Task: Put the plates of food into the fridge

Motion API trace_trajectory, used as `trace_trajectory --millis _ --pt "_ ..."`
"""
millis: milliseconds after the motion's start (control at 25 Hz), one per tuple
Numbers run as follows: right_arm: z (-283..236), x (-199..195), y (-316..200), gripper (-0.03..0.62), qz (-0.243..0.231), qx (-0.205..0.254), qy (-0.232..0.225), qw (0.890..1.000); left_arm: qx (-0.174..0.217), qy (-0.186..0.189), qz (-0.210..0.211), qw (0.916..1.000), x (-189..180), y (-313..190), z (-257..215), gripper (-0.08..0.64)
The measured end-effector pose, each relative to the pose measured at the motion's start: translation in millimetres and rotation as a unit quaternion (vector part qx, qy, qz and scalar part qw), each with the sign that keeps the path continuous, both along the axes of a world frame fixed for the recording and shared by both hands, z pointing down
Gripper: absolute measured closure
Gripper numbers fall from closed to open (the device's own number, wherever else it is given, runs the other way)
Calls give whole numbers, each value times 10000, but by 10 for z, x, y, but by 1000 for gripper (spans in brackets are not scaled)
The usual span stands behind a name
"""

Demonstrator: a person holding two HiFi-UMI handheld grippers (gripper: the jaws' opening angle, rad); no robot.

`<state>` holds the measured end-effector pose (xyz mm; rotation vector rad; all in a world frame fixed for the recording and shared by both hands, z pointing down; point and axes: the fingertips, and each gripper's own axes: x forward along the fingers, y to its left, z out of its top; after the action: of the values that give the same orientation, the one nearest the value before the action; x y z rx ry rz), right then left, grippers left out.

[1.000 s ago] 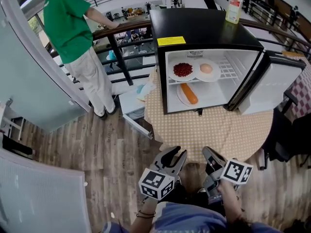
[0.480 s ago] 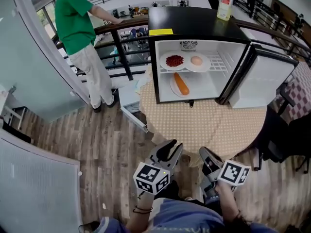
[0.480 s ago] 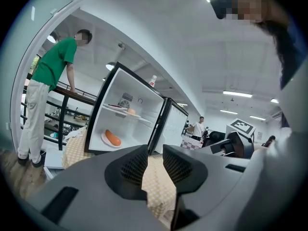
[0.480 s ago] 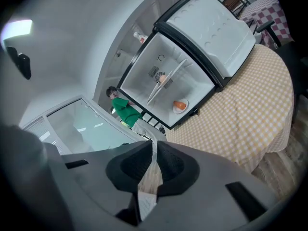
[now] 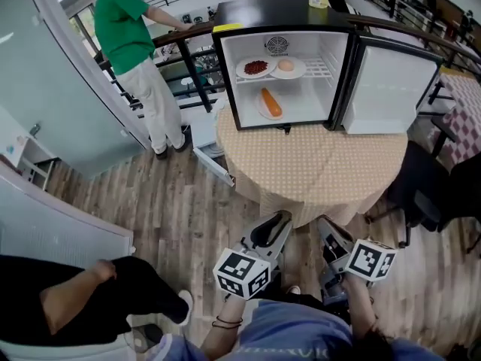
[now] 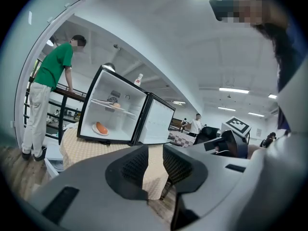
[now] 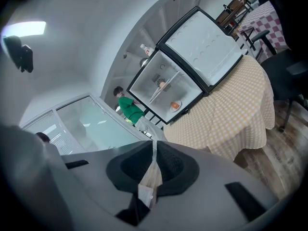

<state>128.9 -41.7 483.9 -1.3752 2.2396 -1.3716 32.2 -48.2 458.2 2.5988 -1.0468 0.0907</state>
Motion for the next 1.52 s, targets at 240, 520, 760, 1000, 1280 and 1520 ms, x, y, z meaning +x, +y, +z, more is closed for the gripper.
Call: trace_trajectory --millis 240,520,760,1000,1280,1520 --pt "117 -21 539 558 -265 -11 -146 9995 -29 -178 -83 9998 58 626 45 462" --pt "117 -38 894 560 -321 139 -264 9990 126 -333 -182 9992 -2 1068 -47 462" --pt "112 -91 1118 561 -280 225 -260 9990 170 -353 -73 9992 -30 1256 -61 462" --pt "53 -225 1251 563 -179 313 -218 9991 142 -303 166 9993 -43 1397 -56 462" --pt "212 -349 1470 566 73 -19 -119 9999 43 -351 354 9987 -349 1578 -23 462" --pt "69 -470 1666 571 425 -121 92 9990 12 -194 522 9984 -509 1716 -1 462"
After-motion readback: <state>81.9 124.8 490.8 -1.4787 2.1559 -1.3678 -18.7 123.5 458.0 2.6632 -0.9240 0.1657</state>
